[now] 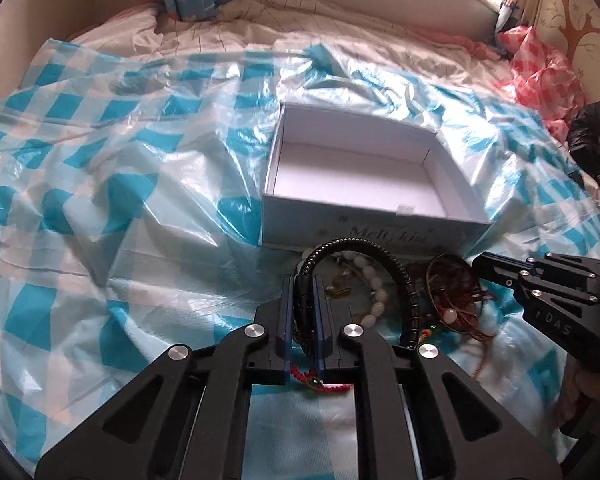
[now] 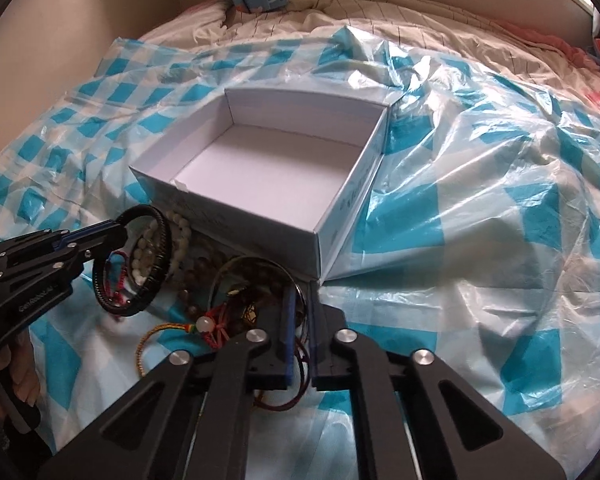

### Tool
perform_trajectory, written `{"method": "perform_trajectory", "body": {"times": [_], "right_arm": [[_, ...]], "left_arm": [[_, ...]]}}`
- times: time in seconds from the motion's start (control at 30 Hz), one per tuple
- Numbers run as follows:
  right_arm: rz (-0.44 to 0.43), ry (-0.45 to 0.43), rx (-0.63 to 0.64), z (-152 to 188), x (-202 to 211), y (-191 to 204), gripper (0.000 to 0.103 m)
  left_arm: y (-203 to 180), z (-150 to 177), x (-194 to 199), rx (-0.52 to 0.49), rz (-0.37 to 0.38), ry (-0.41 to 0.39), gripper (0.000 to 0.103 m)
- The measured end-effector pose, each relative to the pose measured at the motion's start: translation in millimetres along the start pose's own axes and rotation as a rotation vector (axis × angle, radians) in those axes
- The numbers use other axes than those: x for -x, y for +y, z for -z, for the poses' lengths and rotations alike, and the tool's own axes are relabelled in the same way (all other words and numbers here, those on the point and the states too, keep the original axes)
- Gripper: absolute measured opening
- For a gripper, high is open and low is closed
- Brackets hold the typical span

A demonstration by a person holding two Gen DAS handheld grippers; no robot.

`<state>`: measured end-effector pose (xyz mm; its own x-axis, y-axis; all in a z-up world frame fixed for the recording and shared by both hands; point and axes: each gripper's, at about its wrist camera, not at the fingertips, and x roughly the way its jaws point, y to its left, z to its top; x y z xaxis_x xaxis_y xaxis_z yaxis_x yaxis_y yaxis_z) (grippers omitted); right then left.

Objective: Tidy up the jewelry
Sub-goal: 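Grasp the black cord bracelet with the left tool while the right tool grasps the silver bangle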

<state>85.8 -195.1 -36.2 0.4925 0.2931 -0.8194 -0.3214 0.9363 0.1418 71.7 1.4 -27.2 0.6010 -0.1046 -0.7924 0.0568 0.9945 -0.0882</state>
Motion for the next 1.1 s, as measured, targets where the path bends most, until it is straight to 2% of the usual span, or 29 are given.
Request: {"method": "perform_trajectory", "body": {"times": [0.23,0.37,0.4,0.43,0.47,0.5,0.6,0.7,0.8,0.83,0.97,1.1], "right_arm": [[-0.039,-0.052,-0.035,0,27,-5,0.004],[-0.047,-0.011,-0.053,1,18,-10,0.004],[-0.054,0.002,-0.066,2,14,-12,0.017],[-0.054,0.009,-0.07,3,10,-13,0.04],[-0.047,0.008,-0.067,3,8,-12,0.046],[-0.05,0.013,-0.06,3,4,-11,0.047],[-0.036,0.019,-0.044,3,-4,-8,0.046],[-0.024,0.033,-0.026,3,-15,-6,0.039],[-0.019,0.034,-0.006,3,-20,-2,0.022],[-0.009,0.036,0.007,3,-19,-1,0.01],[-0.035,0.023,0.009,3,-10,0,0.005],[-0.052,-0.022,0.014,0,10,2,0.005]], "left_arm": [[2,-2,23,0.005,0.03,-0.036,0.008],[1,-3,25,0.003,0.036,-0.042,0.008],[1,-3,25,0.002,0.035,-0.039,0.008],[1,-2,24,0.002,0.034,-0.037,0.008],[1,-2,23,0.003,0.035,-0.034,0.008],[1,-2,22,0.003,0.037,-0.032,0.008],[1,-1,21,0.003,0.039,-0.032,0.008],[0,-1,21,0.001,0.039,-0.031,0.008],[-1,0,20,-0.001,0.038,-0.029,0.008],[-1,0,20,0.0,0.038,-0.029,0.008],[-1,-1,21,-0.001,0.038,-0.029,0.008],[2,-3,23,0.003,0.036,-0.039,0.008]]}}
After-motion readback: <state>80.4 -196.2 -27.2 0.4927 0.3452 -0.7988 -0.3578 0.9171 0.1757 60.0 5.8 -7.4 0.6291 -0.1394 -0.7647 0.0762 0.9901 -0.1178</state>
